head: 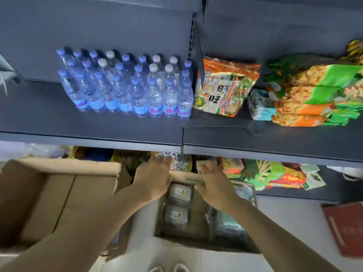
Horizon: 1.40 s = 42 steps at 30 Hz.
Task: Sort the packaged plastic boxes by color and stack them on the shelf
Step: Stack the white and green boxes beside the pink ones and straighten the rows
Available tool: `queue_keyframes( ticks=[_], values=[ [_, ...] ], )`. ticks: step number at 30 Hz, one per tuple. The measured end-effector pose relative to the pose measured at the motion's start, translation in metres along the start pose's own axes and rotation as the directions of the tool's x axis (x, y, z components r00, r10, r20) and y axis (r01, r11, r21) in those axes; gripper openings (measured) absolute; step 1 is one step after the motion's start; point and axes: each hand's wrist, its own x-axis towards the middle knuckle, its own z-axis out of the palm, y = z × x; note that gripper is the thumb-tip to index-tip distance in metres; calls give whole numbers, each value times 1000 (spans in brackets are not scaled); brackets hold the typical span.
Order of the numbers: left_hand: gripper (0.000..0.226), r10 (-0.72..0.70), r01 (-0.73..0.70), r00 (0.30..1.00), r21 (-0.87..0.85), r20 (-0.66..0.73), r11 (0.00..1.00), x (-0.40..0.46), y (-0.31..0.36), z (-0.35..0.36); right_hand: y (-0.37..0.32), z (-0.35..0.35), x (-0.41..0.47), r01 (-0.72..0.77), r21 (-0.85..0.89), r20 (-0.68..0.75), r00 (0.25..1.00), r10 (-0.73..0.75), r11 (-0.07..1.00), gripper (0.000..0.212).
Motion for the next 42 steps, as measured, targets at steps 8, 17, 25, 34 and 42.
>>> queue_keyframes(
  ticks=[8,17,25,34,42],
  values=[
    [47,39,-38,964,-9,261,999,6,-30,140,43,136,-5,-217,13,302,931,203,976,53],
    [52,76,-61,938,-54,339,997,50,-27,298,93,258,32,-308,25,343,896,282,951,59],
    [71,-5,-109,874,205,486,973,86,-26,423,127,341,67,-360,154,332,896,295,920,60],
    [84,-140,163,897,-18,419,987,91,-25,437,137,359,61,-457,381,317,881,350,804,64],
    [85,-183,261,954,-357,239,897,82,6,390,129,330,72,-677,726,586,702,405,124,93]
  ],
)
